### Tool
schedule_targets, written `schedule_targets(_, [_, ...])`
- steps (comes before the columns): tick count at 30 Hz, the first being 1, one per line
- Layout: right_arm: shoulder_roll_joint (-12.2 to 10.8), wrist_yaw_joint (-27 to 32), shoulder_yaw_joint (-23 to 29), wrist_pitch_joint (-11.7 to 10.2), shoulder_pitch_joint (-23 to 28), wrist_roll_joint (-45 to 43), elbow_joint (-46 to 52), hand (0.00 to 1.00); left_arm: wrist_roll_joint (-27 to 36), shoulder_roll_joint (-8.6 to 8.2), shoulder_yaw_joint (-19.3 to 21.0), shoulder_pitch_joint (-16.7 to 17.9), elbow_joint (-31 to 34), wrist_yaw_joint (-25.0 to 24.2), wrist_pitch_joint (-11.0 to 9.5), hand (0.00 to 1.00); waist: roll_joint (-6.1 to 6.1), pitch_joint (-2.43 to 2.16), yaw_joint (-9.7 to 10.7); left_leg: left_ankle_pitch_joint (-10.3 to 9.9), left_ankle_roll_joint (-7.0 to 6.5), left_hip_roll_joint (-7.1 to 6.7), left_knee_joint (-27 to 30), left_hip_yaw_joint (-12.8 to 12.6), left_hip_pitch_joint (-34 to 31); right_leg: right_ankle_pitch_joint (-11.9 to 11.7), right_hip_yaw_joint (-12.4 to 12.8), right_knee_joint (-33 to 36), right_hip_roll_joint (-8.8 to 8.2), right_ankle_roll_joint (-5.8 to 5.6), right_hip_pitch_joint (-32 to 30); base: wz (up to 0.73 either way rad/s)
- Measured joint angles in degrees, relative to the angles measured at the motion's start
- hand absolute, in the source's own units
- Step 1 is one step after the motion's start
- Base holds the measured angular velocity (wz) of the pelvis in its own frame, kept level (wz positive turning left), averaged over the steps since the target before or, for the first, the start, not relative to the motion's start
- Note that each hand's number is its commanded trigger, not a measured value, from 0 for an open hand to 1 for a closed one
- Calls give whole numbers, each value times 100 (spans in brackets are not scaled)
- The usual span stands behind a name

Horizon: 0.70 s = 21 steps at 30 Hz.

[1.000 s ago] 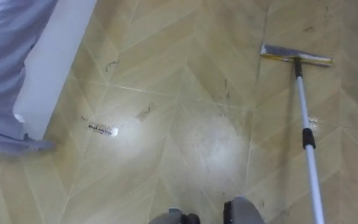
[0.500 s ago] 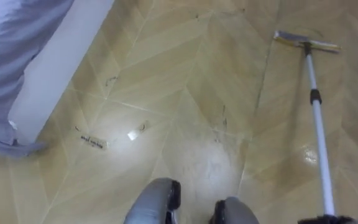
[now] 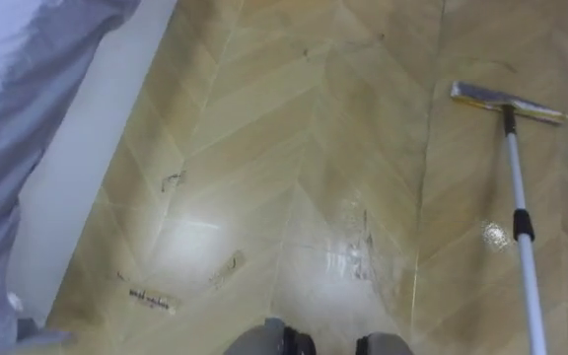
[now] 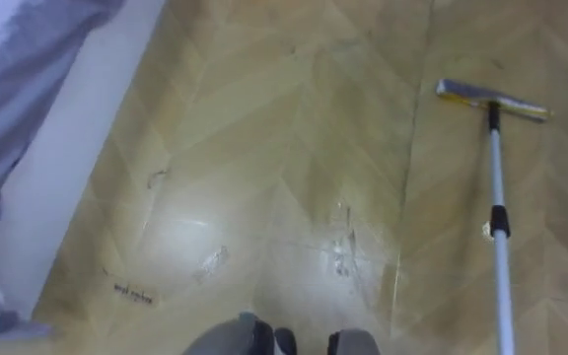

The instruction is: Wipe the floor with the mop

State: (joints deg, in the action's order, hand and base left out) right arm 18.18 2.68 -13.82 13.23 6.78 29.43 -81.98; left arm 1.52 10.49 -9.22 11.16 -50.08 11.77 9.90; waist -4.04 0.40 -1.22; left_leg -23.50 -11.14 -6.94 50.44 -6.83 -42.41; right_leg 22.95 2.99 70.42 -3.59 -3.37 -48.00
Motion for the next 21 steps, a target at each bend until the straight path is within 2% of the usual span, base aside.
schedule_targets(1, [-83, 26, 9, 1, -5, 2, 8, 100, 11, -35, -12, 1, -18, 8, 1, 0, -37, -8, 2, -31, 6, 2, -70, 3, 78, -6, -12, -452, 36, 11, -138, -10])
schedule_targets(2, [-106, 29, 10, 3, -8, 2, 12, 100, 9, -56, -20, 11, -32, 7, 2, 0, -12, 12, -12, -51, 13, 2, -100, 15, 127, -17, -9, -724, 55, 28, -180, -4])
schedule_targets(3, [-117, 57, 56, 21, -21, 1, 13, 100, 4, -89, -26, 37, -51, 7, 24, 0, -57, 12, -17, -115, 42, 1, -102, 79, 212, -71, -64, -1248, 79, 90, -213, 5])
schedule_targets(4, [-132, 115, 126, 103, -37, -47, 22, 100, 4, -84, -20, 71, -65, 11, 90, 0, -15, 34, -27, -203, 65, 0, -80, 108, 340, -164, -137, -1672, 84, 178, -186, 8])
schedule_targets(6, [-91, 171, 205, 288, -182, -102, 31, 100, 12, -90, -2, 126, -174, 24, 181, 0, 51, 52, -99, -394, 170, 4, 9, 178, 533, -313, -288, -1871, 79, 329, -37, 3])
schedule_targets(7, [-59, 184, 234, 352, -261, -149, 27, 100, 11, -92, -2, 154, -178, 26, 214, 0, 39, 47, -106, -466, 204, 17, 68, 223, 570, -310, -362, -1850, 69, 335, 45, 3])
schedule_targets(8, [-19, 260, 305, 460, -497, -283, 14, 100, 30, -78, 1, 177, -193, 52, 277, 0, 60, 55, -129, -587, 311, 34, 183, 272, 622, -244, -469, -1754, 54, 401, 115, 7])
schedule_targets(9, [35, 323, 377, 500, -801, -338, -47, 100, 104, -62, 9, 152, -220, 74, 307, 0, 120, 55, -170, -640, 430, 45, 373, 279, 601, -87, -471, -1588, 17, 437, 118, 11])
schedule_targets(10, [112, 405, 390, 501, -1147, -441, -83, 100, 190, -43, 6, 125, -217, 117, 306, 0, 160, 66, -238, -519, 723, 139, 974, 188, 386, 83, -465, -1362, 45, 468, 116, 12])
schedule_targets(11, [157, 426, 390, 497, -1320, -464, -107, 100, 226, -34, -6, 118, -213, 147, 296, 0, 181, 74, -268, -377, 955, 225, 1400, 129, 235, 150, -453, -1242, 80, 483, 118, 13])
schedule_targets(12, [275, 441, 378, 492, -1716, -507, -109, 100, 313, -23, -18, 110, -147, 193, 307, 0, 241, 81, -354, 80, 1203, 363, 2222, 38, -126, 313, -420, -976, 107, 498, 129, 0])
schedule_targets(13, [374, 446, 367, 418, -2076, -499, -43, 100, 342, -15, -25, 109, -93, 199, 296, 0, 343, 121, -495, 518, 1175, 420, 2832, 0, -428, 465, -312, -737, 149, 559, 148, -6])
schedule_targets(14, [415, 440, 345, 350, -2243, -457, -19, 100, 339, -12, -26, 93, -92, 199, 280, 0, 398, 127, -565, 514, 1139, 450, 2880, 11, -555, 517, -289, -653, 150, 585, 152, -11])
schedule_targets(15, [480, 412, 255, 234, -2493, -357, -5, 100, 336, -2, -26, 91, -33, 197, 252, 0, 453, 150, -660, 382, 1024, 574, 2662, 84, -822, 621, -298, -562, 180, 618, 213, 0])
schedule_targets(16, [523, 379, 260, 229, -2750, -263, 113, 100, 328, 3, -18, 115, 15, 191, 238, 0, 525, 159, -763, 335, 1024, 677, 2067, 118, -1056, 723, -299, -571, 173, 593, 304, 0])
schedule_targets(17, [529, 360, 266, 242, -2837, -228, 177, 100, 328, 9, -14, 170, 77, 173, 238, 0, 559, 152, -773, 349, 1047, 712, 1681, 156, -1138, 769, -293, -611, 162, 559, 366, 7])
schedule_targets(18, [525, 311, 288, 270, -2901, -137, 272, 100, 325, 12, -7, 257, 206, 132, 226, 0, 581, 133, -788, 401, 1084, 730, 796, 266, -1183, 866, -299, -770, 156, 449, 580, 12])
schedule_targets(19, [512, 222, 299, 316, -2829, -50, 293, 100, 321, 18, -9, 328, 206, 93, 227, 0, 620, 126, -789, 638, 1050, 737, 268, 316, -1122, 971, -298, -942, 77, 337, 859, 15])
schedule_targets(20, [502, 190, 291, 302, -2709, -48, 302, 100, 311, 16, -8, 334, 177, 84, 229, 0, 615, 91, -788, 706, 1062, 709, 187, 297, -1040, 1026, -307, -1048, 10, 278, 1007, 29])
schedule_targets(21, [505, 147, 249, 287, -2427, -55, 314, 100, 264, 14, -11, 290, 144, 25, 229, 0, 618, 75, -761, 788, 885, 668, 74, 171, -784, 1077, -354, -1265, -109, 194, 1324, 39])
